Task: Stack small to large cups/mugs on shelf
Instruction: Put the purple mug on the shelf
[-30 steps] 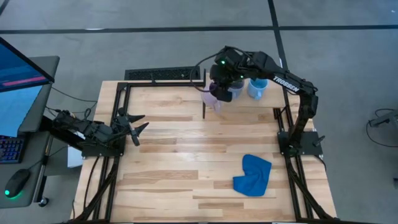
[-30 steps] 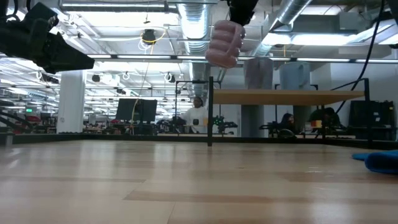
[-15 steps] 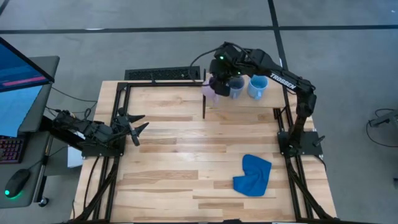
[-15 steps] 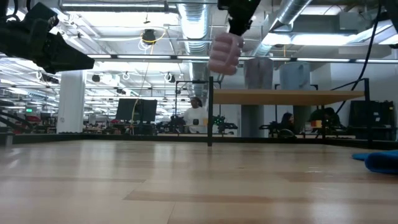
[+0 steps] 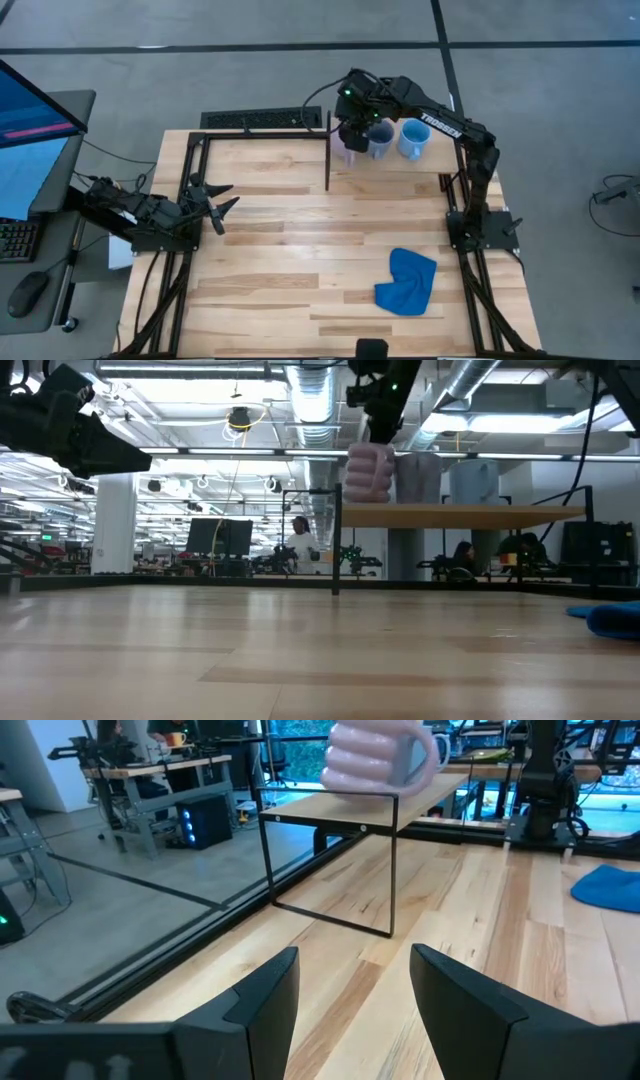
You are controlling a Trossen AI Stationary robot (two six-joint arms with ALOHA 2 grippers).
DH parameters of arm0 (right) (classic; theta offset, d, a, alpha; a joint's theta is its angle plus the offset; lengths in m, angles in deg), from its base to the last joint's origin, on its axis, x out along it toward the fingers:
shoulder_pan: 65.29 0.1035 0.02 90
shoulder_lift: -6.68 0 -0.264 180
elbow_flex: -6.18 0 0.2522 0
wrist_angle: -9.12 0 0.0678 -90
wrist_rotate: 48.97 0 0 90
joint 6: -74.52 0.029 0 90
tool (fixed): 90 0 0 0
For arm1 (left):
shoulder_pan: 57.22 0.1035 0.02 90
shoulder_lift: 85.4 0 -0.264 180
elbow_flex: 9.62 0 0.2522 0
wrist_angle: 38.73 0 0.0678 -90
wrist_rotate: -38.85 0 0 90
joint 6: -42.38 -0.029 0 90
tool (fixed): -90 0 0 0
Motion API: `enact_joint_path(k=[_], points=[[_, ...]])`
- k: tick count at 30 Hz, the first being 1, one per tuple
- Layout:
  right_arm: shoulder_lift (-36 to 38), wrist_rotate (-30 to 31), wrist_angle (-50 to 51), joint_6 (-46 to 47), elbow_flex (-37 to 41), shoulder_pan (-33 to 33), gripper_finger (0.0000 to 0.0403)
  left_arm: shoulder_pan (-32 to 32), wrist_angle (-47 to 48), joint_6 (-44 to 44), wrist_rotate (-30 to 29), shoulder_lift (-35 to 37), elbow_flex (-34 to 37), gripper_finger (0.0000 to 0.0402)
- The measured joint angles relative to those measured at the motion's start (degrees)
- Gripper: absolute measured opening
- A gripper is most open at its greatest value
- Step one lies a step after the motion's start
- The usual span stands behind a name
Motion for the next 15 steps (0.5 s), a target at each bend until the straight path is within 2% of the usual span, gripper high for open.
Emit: enact_joint_path(k=[6, 15], points=[[-1.57, 1.79, -0.08, 1.16, -0.13, -0.25, 0.0031, 0.00, 0.00, -0.01, 0.02, 0.00, 0.00, 0.0184], [-1.61, 1.23, -0.16, 2.37, -0.11, -1.09, 0.0032, 0.00, 0.19, 0.01, 0.07, 0.00, 0.00, 0.0184]])
